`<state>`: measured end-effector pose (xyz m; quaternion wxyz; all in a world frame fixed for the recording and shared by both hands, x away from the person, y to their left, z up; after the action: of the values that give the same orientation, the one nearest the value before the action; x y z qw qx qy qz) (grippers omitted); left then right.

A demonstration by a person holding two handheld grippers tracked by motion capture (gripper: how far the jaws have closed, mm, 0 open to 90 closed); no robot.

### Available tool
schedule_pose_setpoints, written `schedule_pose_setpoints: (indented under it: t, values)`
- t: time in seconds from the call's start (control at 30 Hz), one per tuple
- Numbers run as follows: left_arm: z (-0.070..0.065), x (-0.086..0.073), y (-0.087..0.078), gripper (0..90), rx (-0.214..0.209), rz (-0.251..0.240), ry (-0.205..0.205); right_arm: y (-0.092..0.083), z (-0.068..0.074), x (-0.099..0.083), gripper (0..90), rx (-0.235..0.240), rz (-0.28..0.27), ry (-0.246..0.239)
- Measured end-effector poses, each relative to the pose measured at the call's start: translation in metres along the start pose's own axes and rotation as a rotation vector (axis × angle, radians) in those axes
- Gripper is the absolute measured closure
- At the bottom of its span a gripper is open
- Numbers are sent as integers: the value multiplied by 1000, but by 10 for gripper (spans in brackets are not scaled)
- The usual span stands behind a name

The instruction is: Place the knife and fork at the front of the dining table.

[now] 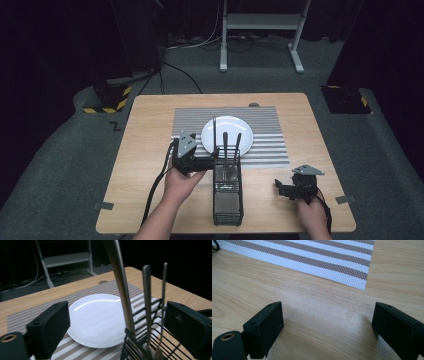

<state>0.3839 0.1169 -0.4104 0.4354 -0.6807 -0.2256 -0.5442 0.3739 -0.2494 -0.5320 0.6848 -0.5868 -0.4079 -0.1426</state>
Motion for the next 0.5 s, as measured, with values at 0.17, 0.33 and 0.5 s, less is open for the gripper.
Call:
schedule_pose_setpoints:
  t: [0.17, 0.33, 0.5]
  values:
    - [-1, 3, 8, 163, 3, 2, -5, 0, 0, 0, 100, 5, -2, -5]
    - [-6, 2, 10, 336, 3, -19, 5, 0, 0, 0, 100, 6, -2, -5]
    - [-11, 2, 12, 516, 1, -39, -10, 0, 0, 0, 100, 6, -2, -5]
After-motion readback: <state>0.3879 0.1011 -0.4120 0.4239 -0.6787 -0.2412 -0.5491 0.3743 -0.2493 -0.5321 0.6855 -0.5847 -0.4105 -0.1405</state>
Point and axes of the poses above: each handheld gripper's, and its own axes: y roughly forward along the jaws, x roughly out of its top, z roughly to its left, the point moved 1 cm from there along y, roughly forward along the jaws, and after that the axes turned 1 degree about -x, right-handed, at the moved point
